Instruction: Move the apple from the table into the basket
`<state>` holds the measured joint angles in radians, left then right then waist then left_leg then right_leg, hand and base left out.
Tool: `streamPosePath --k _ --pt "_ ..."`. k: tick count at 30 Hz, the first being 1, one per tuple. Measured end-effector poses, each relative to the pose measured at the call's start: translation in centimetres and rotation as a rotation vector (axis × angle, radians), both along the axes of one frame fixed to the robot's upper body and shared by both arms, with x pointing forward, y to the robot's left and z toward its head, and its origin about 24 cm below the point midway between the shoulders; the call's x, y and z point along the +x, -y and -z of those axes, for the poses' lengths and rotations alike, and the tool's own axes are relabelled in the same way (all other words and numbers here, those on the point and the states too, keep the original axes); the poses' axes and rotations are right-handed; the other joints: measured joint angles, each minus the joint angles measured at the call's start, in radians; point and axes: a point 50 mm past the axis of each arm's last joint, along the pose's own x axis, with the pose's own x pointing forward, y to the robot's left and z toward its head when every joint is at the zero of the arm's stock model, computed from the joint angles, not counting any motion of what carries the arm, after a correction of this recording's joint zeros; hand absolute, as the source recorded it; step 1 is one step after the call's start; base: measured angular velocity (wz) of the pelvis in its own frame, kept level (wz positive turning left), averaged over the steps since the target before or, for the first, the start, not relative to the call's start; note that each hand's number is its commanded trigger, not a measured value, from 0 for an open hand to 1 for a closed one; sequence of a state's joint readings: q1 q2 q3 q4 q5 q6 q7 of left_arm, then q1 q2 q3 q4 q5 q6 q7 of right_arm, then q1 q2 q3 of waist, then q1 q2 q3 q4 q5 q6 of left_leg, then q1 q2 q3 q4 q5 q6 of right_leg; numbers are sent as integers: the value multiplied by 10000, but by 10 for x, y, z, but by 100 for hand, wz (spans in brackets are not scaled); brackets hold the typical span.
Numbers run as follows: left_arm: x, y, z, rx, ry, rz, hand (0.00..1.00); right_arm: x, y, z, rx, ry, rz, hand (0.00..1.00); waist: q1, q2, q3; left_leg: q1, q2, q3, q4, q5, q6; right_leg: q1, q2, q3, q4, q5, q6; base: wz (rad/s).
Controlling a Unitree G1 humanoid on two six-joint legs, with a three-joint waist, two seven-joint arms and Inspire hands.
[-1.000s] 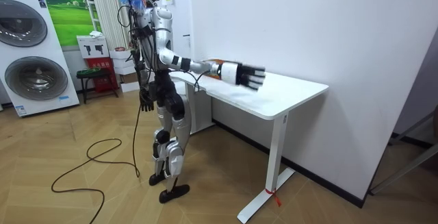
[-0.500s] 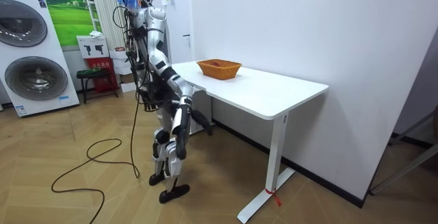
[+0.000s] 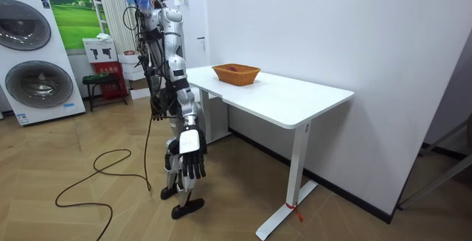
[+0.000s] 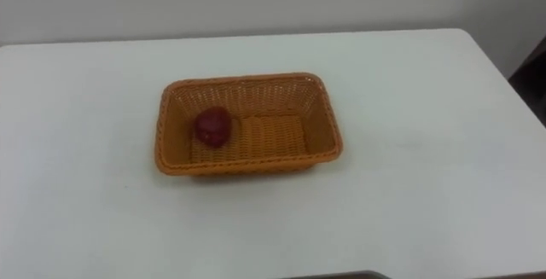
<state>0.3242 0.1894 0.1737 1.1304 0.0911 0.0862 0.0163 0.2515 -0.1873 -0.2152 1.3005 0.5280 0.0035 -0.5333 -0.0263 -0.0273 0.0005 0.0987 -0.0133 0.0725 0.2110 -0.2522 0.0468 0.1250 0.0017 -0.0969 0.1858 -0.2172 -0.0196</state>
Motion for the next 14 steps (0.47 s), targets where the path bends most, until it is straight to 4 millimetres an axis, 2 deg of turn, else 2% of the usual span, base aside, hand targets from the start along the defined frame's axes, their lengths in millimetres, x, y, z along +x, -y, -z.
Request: streamPosePath --k 3,8,14 --pt "-4 8 3 -214 -343 82 0 -1 -7 4 1154 -425 -1347 0 49 83 13 2 -9 -18 -12 7 -5 7 -5 37 2 -2 1 0" --pt "-4 13 4 -425 -517 71 0 6 -12 8 2211 -656 -3001 0 70 72 16 3 -6 52 17 16 -17 14 9 79 -14 -17 -8 0" --pt "1 14 5 -452 -426 101 0 15 -22 13 3031 -582 -4092 0 80 29 26 16 -15 77 42 17 -14 37 0 112 -121 -22 1 -1"
